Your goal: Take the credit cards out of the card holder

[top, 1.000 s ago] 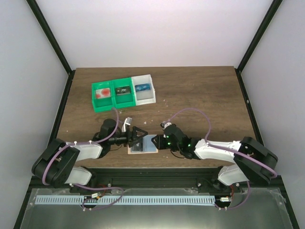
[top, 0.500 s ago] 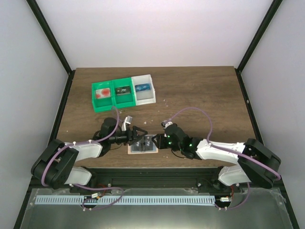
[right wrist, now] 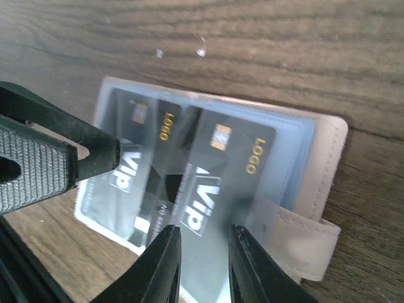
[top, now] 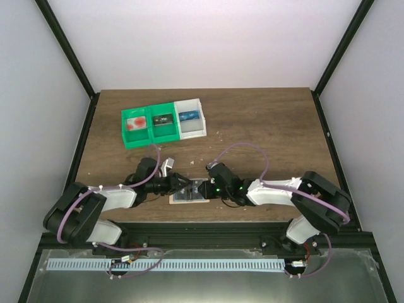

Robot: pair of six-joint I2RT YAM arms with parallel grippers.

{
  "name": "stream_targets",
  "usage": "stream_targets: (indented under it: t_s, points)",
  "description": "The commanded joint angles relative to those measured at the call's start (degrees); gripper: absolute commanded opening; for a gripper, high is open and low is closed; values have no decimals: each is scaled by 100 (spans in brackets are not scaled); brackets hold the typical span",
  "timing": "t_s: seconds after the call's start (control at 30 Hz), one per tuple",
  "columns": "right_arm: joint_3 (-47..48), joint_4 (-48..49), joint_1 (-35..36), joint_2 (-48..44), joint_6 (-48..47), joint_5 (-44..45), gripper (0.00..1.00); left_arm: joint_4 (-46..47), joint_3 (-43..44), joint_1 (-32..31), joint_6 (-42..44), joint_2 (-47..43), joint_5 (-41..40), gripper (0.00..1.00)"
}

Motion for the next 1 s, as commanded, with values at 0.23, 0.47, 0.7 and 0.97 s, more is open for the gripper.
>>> stream_targets:
  t_s: [0.23, 0.47, 0.7, 0.97]
  points:
    - [-17, -93, 28, 548, 32, 11, 16, 748, -283, -14, 128, 686, 92, 41]
    - [-61, -69, 26, 572, 76, 18, 16, 1152, -340, -12, 218, 899, 158, 37]
    - [-102, -28, 32, 575, 95, 24, 16, 1572, -420, -14, 126, 1084, 243, 31]
    - [-115, -17, 32, 570, 89, 11, 15, 1736, -437, -14, 179, 1321, 231, 30]
